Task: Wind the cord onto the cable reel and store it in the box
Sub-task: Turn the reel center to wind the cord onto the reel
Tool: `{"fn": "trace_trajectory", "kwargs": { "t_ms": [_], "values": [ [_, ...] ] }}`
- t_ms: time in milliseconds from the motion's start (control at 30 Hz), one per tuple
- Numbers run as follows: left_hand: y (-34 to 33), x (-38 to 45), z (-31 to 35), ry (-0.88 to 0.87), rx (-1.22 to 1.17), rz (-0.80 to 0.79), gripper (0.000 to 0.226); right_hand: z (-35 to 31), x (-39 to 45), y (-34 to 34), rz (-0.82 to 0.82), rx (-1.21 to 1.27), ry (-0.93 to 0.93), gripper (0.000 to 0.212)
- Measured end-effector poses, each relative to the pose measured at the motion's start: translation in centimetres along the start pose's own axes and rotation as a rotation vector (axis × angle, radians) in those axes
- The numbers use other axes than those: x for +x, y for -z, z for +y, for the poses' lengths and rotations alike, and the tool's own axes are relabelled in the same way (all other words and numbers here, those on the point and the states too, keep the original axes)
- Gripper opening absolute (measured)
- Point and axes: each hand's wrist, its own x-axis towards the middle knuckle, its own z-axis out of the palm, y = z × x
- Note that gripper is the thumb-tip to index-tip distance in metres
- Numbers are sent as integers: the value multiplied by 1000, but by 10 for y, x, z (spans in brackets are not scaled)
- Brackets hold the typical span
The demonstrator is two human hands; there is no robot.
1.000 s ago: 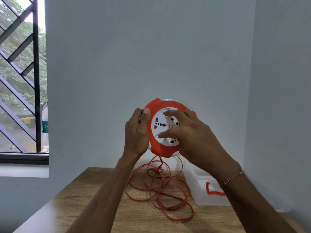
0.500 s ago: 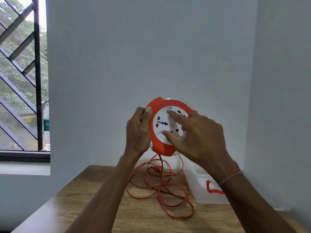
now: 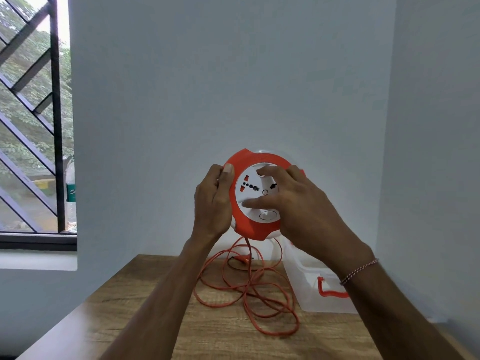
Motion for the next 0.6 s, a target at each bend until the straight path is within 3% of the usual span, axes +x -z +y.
{"fn": "trace_trajectory", "kwargs": {
  "t_ms": [200,467,600],
  "values": [
    [1,-1,1,7,11,-5,22,1,-2,-7,90,-34,-66,69],
    [0,-1,2,37,16,-20,29,2,-3,-14,282,-13,-219,62],
    [1,-2,2,40,30,-15,33,1,0,-12,261,32,-234,69]
  ]
}}
